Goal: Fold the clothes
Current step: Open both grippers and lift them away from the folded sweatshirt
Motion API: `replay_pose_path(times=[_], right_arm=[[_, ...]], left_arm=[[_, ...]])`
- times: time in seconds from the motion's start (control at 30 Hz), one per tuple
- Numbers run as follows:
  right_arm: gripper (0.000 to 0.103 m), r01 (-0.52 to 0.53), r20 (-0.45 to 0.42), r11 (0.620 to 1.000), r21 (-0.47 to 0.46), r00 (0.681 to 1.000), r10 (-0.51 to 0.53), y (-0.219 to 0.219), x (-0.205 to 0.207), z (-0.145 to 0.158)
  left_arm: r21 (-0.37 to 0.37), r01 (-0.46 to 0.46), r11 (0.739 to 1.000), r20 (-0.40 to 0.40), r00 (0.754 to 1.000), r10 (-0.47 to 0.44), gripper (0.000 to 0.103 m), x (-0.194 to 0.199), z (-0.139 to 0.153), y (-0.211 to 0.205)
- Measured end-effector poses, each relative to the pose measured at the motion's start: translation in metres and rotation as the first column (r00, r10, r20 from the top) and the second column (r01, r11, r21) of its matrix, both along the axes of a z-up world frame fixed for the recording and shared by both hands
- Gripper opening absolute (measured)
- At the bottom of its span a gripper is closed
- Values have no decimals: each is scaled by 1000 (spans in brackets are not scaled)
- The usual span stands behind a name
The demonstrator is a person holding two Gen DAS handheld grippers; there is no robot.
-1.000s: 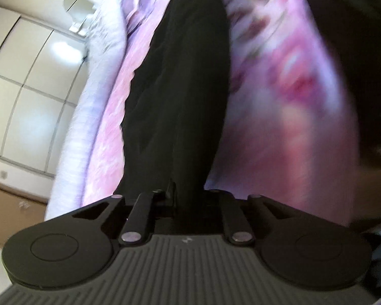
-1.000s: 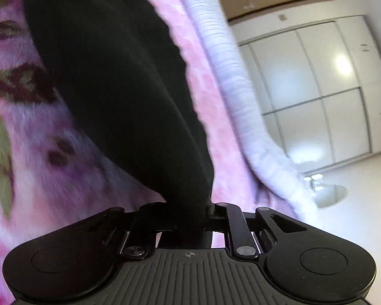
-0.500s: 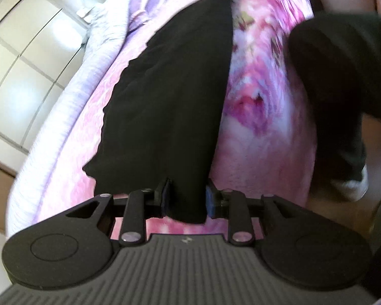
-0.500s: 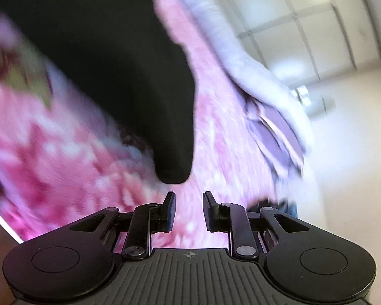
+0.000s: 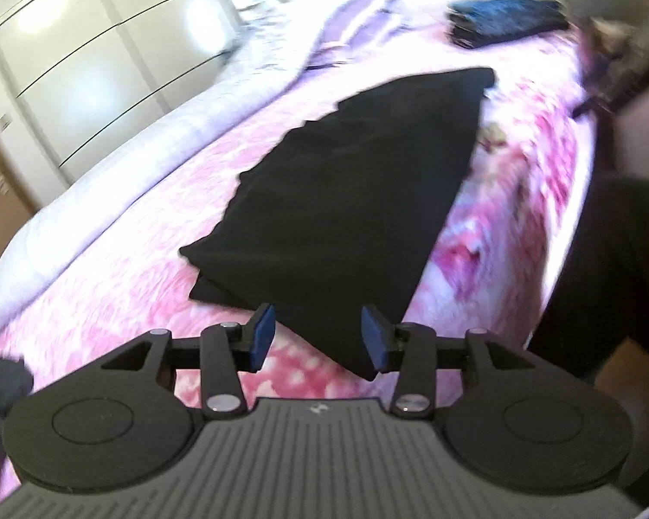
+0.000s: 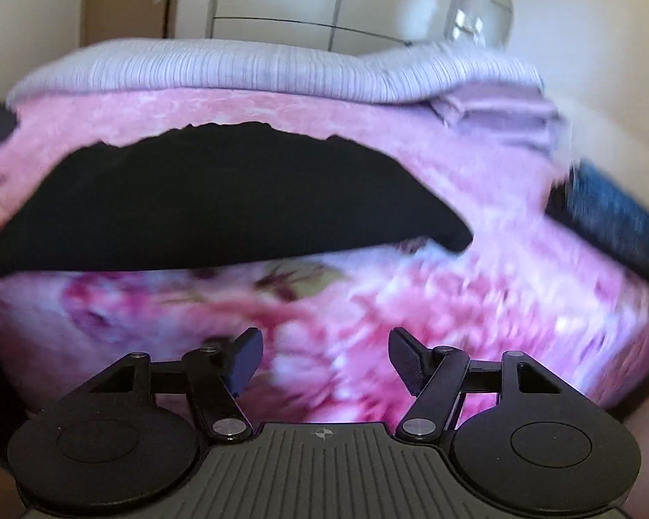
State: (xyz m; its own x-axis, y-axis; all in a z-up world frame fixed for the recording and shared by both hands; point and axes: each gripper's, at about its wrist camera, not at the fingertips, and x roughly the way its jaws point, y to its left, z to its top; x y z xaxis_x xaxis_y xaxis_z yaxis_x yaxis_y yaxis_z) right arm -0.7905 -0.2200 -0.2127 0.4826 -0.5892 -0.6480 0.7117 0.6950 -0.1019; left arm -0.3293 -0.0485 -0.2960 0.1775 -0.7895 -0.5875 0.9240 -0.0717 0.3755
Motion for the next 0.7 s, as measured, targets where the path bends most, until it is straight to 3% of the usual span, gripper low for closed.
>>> replay_pose_path(times=[0.17, 0.33, 0.53, 0.7], right_arm=[[67, 43, 68, 997, 60, 997, -48, 21, -30, 18], [68, 26, 73, 999, 28, 997, -28, 54, -44, 24], [70, 13, 120, 998, 66, 993, -20, 63, -38, 11], [72, -9, 92, 999, 52, 996, 5, 69, -27, 13]], left_arm=[[-23, -141, 990, -100, 985, 138, 62, -5, -2, 7], [-25, -173, 985, -128, 977, 169, 64, -7, 1, 19], [-43, -156, 987, -88, 985, 151, 67, -3, 8, 26], [-58, -153, 987, -111, 983, 146, 67, 6, 8, 18]])
